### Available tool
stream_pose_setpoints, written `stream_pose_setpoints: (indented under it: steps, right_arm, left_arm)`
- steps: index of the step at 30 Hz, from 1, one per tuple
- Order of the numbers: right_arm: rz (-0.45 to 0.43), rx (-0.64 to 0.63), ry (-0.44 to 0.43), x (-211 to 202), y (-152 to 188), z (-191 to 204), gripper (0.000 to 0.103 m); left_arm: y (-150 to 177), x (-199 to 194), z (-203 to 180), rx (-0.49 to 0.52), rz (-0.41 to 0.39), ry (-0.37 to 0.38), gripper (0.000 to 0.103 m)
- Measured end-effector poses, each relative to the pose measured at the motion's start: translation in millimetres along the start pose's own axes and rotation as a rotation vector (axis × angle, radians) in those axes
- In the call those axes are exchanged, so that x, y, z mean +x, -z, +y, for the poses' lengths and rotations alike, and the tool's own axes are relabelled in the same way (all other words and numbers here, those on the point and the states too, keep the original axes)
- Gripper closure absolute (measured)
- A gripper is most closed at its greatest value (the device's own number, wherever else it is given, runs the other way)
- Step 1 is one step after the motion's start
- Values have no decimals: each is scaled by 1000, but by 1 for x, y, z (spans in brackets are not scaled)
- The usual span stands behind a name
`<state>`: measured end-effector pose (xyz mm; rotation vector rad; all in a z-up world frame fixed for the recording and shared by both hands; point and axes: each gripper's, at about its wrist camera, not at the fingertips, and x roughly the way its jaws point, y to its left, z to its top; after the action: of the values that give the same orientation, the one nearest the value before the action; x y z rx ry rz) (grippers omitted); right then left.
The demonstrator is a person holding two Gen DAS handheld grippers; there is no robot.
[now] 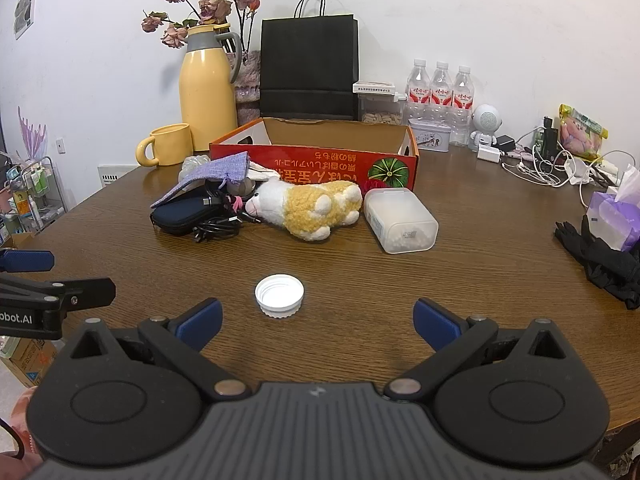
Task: Organize objects
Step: 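Move the right gripper toward the white bottle cap on the table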
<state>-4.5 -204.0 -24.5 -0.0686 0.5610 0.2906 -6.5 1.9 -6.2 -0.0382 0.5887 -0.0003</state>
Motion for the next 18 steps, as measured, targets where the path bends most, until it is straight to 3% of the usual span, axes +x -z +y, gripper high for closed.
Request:
stream_pose_setpoints:
  steps: [18]
  right_arm:
    - [2,0,-1,0,-2,-2,0]
  left_arm:
    - [3,1,0,0,2,0,0]
